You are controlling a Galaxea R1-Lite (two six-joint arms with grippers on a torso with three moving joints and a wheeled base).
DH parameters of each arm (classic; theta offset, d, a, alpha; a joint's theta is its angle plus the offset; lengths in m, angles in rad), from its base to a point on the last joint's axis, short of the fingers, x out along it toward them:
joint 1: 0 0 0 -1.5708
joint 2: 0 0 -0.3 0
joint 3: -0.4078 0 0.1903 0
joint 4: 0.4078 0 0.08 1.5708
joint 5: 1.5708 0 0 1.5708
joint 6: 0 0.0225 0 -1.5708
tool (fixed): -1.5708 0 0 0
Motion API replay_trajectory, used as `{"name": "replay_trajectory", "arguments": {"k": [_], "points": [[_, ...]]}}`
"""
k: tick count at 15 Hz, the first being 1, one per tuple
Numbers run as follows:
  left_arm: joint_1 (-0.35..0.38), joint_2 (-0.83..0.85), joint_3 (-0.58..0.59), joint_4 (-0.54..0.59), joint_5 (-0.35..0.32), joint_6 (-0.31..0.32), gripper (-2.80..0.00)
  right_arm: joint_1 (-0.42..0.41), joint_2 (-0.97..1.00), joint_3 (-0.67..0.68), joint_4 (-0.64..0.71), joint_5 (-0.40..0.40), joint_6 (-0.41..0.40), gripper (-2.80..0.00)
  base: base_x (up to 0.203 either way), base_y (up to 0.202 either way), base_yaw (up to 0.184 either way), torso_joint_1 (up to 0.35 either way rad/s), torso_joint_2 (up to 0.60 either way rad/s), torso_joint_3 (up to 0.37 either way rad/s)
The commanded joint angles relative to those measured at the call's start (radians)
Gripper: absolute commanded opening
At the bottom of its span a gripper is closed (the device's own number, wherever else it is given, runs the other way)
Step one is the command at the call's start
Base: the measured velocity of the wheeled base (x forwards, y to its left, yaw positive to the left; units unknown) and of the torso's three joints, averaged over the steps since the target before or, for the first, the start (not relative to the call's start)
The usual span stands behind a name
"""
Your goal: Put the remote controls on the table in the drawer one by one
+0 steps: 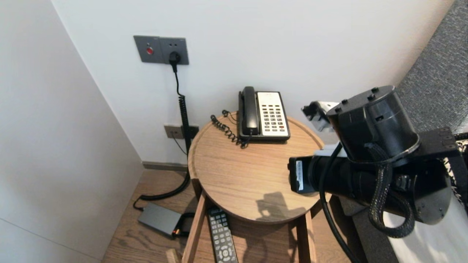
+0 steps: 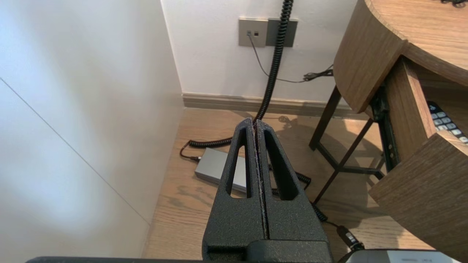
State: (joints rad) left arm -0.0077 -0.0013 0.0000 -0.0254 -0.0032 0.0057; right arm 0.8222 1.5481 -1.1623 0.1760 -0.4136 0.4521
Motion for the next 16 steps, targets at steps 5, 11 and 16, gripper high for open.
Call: {"name": "replay_trajectory", "arguments": {"k": [5, 11, 16], "points": [[0.000, 0.000, 0.012, -0.001, 0.000, 0.000, -2.80, -0.196, -0.013, -0.038, -0.002, 0.018, -0.166, -2.80, 0.000, 0.000, 0.000, 0.000, 0.00, 0.000], [0.000, 0.000, 0.012, -0.001, 0.000, 0.000, -2.80, -0.332, -0.045, -0.024, -0.034, 0.245, -0.492, -2.80, 0.000, 0.000, 0.000, 0.000, 0.00, 0.000], [0.000, 0.000, 0.012, -0.001, 0.000, 0.000, -2.80, -0.362, -0.017, -0.024, -0.033, 0.299, -0.545, 0.00, 0.000, 0.000, 0.000, 0.000, 0.00, 0.000]]}}
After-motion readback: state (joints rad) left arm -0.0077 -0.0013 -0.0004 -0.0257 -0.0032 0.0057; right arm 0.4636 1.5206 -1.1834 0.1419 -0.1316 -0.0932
